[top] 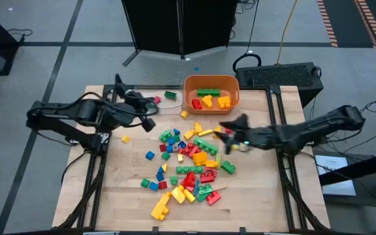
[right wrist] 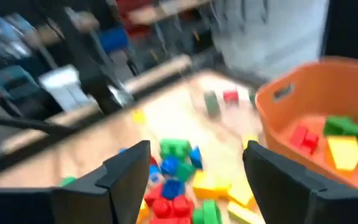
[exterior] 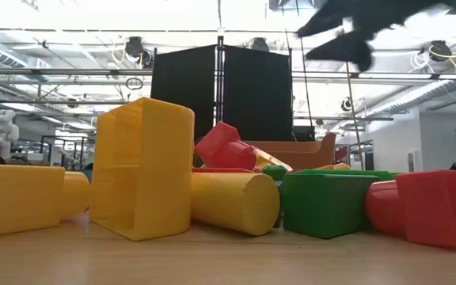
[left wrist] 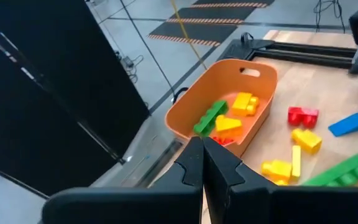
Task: Sort blocks by size
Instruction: Put the big green game piece into the orange bin
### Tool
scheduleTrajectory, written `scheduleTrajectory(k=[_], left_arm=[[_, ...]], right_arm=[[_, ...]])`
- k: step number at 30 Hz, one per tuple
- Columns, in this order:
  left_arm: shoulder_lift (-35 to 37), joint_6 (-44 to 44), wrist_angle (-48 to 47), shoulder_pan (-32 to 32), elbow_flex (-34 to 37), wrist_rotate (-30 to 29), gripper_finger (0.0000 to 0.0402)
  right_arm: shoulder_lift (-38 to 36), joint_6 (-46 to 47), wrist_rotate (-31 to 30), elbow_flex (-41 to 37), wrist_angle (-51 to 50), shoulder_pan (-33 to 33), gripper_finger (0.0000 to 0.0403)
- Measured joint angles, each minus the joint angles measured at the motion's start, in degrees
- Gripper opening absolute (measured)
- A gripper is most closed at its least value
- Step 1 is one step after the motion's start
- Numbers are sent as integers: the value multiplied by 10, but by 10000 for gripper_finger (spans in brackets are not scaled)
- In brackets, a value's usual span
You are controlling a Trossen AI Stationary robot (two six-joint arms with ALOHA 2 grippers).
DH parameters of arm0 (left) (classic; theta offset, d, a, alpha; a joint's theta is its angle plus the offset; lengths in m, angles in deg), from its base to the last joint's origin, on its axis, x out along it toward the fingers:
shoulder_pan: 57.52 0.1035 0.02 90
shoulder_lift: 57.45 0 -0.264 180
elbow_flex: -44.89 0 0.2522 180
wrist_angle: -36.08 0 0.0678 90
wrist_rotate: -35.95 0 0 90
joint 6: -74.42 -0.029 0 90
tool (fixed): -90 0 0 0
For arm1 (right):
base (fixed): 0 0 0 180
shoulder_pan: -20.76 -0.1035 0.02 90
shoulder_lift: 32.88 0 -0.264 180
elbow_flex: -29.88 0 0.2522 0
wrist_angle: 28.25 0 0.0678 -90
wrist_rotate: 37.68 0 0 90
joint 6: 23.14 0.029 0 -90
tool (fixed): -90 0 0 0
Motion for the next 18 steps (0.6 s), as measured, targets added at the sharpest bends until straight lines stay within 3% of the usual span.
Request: scheduleTrajectory(k=[6,12,18], left_arm=[[16,0,-45,-19,0,-1,0],[29,0,-100,-36,0,-3,0],[47,1,-133,-44,0,-6,0]], right_arm=[[226,43,18,209,-189,58,174],[385,-8,47,405,-294,86,18],[489,-10,102,511,-349,135,2]])
